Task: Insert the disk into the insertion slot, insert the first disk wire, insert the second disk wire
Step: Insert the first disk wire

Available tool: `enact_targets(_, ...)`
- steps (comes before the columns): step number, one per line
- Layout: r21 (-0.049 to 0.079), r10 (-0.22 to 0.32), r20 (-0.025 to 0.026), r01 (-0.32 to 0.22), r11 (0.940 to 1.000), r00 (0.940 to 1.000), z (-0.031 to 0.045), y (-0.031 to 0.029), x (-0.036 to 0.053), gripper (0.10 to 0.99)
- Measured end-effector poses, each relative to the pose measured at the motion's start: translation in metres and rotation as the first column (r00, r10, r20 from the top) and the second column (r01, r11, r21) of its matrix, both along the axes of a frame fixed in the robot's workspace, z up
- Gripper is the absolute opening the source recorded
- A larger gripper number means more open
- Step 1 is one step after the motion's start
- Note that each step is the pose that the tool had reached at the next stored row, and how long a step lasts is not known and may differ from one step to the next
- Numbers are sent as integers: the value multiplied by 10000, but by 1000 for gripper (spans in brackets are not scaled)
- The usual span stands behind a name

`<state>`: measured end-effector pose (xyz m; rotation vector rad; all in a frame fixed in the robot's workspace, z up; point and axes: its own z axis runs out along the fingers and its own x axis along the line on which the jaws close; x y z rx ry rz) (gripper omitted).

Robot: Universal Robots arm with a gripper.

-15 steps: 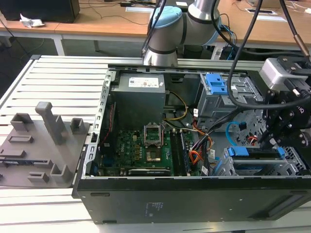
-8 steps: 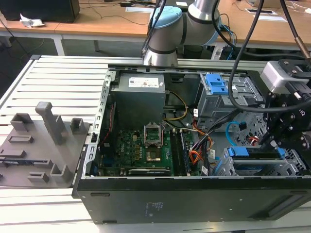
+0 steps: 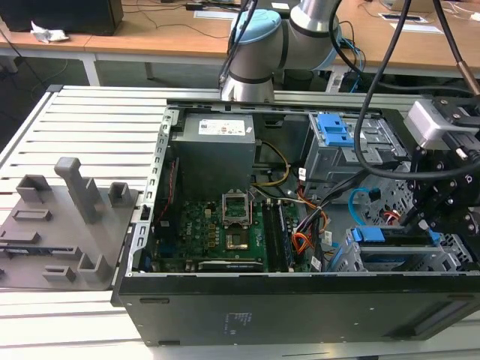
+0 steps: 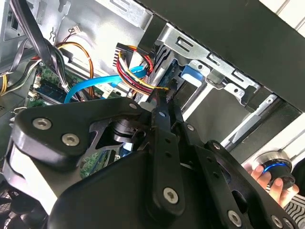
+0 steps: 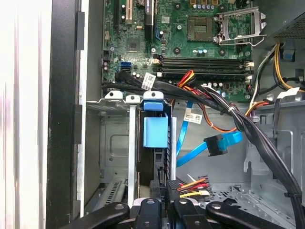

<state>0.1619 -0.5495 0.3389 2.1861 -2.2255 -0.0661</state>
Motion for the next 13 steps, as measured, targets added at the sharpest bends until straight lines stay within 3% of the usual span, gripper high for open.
enact_targets(7,4,2,0,-2,10000,10000,-24,-2,1,169)
enact_targets(8,12,1,-1,-1,10000,10000,-29,-3,1,180)
enact_targets(9,9,1,0,-1,10000,10000,-28,-3,1,247)
enact_targets(11,3,1,0,-1,10000,10000,-8,-3,1,247)
enact_targets(13,1,2,3,-2,10000,10000,80,-2,1,247)
